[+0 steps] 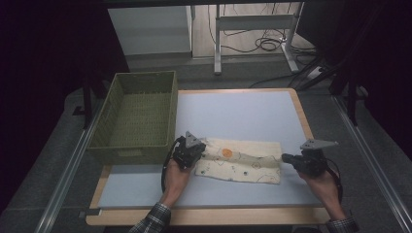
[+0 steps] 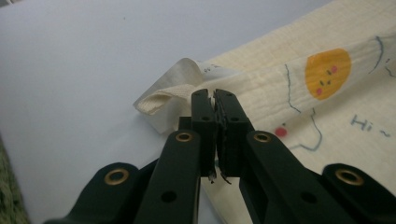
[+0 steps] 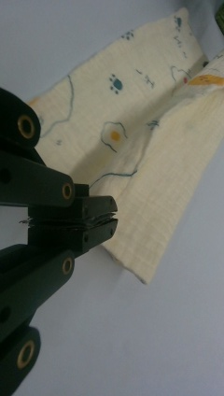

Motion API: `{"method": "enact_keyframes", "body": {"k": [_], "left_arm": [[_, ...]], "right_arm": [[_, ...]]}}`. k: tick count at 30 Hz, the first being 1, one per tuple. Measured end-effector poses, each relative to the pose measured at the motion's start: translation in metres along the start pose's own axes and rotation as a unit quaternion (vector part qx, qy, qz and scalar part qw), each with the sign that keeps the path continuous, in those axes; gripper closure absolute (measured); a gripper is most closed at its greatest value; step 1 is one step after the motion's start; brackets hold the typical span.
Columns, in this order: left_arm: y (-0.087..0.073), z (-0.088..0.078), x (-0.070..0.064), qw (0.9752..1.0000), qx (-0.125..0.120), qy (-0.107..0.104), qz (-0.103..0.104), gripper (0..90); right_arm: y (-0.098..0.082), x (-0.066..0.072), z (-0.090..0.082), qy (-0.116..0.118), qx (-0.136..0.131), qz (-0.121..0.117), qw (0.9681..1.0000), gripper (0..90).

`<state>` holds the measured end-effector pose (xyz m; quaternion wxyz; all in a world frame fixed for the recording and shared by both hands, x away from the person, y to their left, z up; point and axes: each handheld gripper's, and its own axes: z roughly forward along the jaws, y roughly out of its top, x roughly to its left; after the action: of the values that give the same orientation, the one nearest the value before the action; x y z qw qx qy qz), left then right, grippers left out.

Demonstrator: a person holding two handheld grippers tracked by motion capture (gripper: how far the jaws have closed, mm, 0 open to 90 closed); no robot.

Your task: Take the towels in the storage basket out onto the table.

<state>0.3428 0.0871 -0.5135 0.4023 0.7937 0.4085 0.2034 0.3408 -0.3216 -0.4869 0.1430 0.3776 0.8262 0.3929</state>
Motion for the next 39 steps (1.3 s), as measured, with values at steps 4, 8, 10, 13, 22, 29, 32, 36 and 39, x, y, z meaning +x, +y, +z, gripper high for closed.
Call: {"method": "enact_keyframes", "body": {"k": [4, 8, 10, 13, 22, 29, 32, 36, 39], "left_arm": [[-0.007, -0.009, -0.003, 1.0, 0.0, -0.008, 0.002, 87.4], [-0.014, -0.013, -0.005, 0.9999, 0.003, -0.011, 0.005, 87.2], [-0.018, -0.013, -0.005, 0.9999, 0.008, -0.014, 0.004, 87.0], [-0.024, -0.014, -0.004, 0.9997, 0.017, -0.018, 0.001, 85.9], [-0.041, -0.034, -0.005, 0.9986, 0.039, -0.033, -0.009, 70.0], [-0.042, -0.046, 0.001, 0.9968, 0.043, -0.058, -0.036, 64.9], [-0.04, -0.048, 0.001, 0.9968, 0.044, -0.054, -0.038, 63.2], [-0.042, -0.054, 0.003, 0.9971, 0.045, -0.041, -0.046, 61.6], [-0.046, -0.058, 0.005, 0.997, 0.047, -0.034, -0.051, 61.3]], "right_arm": [[-0.008, 0.007, -0.003, 0.011, 0.001, -0.001, 0.9999, 87.9], [-0.014, 0.012, -0.005, 0.015, 0.003, -0.001, 0.9999, 87.9], [-0.017, 0.013, -0.006, 0.018, 0.002, 0.001, 0.9998, 87.7], [-0.021, 0.017, -0.004, 0.025, 0.004, 0.001, 0.9997, 87.3], [-0.03, 0.029, -0.012, 0.031, 0.013, -0.008, 0.9994, 80.8], [-0.031, 0.029, -0.024, 0.024, 0.009, -0.003, 0.9997, 77.3], [-0.033, 0.028, -0.021, 0.027, 0.014, -0.001, 0.9996, 76.7], [-0.035, 0.029, -0.019, 0.026, 0.019, -0.002, 0.9995, 76.1], [-0.036, 0.028, -0.021, 0.024, 0.017, -0.001, 0.9996, 75.6]]}}
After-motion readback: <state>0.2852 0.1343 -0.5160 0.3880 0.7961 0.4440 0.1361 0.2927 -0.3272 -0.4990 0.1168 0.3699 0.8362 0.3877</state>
